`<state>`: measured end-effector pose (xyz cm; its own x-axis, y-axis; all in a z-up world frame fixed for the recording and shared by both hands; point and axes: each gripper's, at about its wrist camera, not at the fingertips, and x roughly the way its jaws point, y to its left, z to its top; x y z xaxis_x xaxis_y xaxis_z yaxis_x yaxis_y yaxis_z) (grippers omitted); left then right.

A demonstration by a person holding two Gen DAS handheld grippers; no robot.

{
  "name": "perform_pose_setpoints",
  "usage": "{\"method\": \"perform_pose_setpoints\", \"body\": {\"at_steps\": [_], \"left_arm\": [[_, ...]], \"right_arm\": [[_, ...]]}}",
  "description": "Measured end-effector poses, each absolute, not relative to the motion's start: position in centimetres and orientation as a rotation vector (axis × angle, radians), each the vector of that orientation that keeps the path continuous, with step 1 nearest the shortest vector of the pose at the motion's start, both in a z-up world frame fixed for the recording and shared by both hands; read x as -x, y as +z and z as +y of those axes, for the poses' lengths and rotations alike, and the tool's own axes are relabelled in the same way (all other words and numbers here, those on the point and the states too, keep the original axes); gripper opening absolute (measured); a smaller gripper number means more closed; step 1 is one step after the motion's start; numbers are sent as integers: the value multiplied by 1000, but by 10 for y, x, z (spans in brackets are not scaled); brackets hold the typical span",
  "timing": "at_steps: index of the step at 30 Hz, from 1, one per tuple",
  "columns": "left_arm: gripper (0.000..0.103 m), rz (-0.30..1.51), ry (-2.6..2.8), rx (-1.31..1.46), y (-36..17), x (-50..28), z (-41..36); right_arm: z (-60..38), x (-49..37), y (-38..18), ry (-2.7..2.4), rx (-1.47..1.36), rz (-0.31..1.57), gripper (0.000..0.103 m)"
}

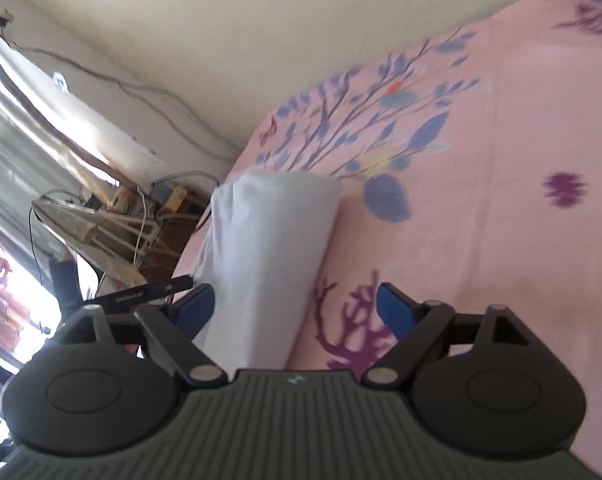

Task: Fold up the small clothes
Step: 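Grasp the folded white T-shirt with the right gripper, then lift the folded shirt with the right gripper, carry it toward the wall, release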

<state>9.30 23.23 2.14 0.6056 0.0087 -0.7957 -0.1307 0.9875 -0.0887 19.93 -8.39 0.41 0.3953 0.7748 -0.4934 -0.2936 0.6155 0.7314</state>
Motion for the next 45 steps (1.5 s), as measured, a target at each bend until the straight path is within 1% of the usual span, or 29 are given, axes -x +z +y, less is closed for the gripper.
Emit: {"method": "perform_pose_setpoints", "body": {"at_steps": [4,10,11,12,13,14,15,16,17,18,19,24,25,27,28,29,30,31,33,36,40,45], "left_arm": [[103,950,-18,234,12,-103,239],[102,918,-146,300,3,-107,220],[102,914,-179,298,3,-109,212],[100,904,-191,280,2,-109,203],[93,893,-192,249,3,-110,194],[83,886,-189,226,4,-113,188],[79,886,-194,238,7,-117,188],[67,883,-199,264,13,-123,192],[52,874,-192,281,21,-129,198],[49,857,-179,290,29,-136,204],[48,829,-158,309,39,-143,212],[49,662,-39,339,100,-173,252],[51,630,-10,336,111,-180,260],[61,595,54,331,121,-198,274],[81,589,98,325,120,-211,281],[103,597,153,316,114,-225,285],[101,621,224,300,104,-237,289],[101,681,291,278,91,-249,291],[98,746,319,278,66,-255,291],[98,742,344,259,40,-236,279],[98,715,402,285,29,-211,260],[99,696,438,254,25,-186,216]], "right_arm": [[-46,-217,-6,772,-533,998,80],[-3,-252,-14,807,-554,1012,77],[5,-257,-13,807,-534,1005,73],[11,-262,-12,806,-498,1004,59],[16,-266,-10,809,-470,1006,52],[21,-272,-6,819,-463,1011,47],[25,-279,2,835,-455,1005,40],[30,-285,11,850,-433,987,39],[37,-292,26,862,-391,948,37],[44,-299,38,873,-355,908,36],[51,-309,52,885,-332,872,36],[88,-365,106,1012,-366,717,35],[95,-376,112,1029,-378,687,35],[109,-401,117,1043,-417,653,37],[117,-414,113,1030,-425,641,42],[125,-427,105,996,-417,635,47],[133,-436,94,923,-392,640,63],[140,-442,83,804,-351,655,71],[139,-446,58,672,-309,674,70],[114,-429,25,738,-343,706,69],[88,-385,-2,725,-267,711,69],[54,-338,-16,726,-298,738,69]]}}
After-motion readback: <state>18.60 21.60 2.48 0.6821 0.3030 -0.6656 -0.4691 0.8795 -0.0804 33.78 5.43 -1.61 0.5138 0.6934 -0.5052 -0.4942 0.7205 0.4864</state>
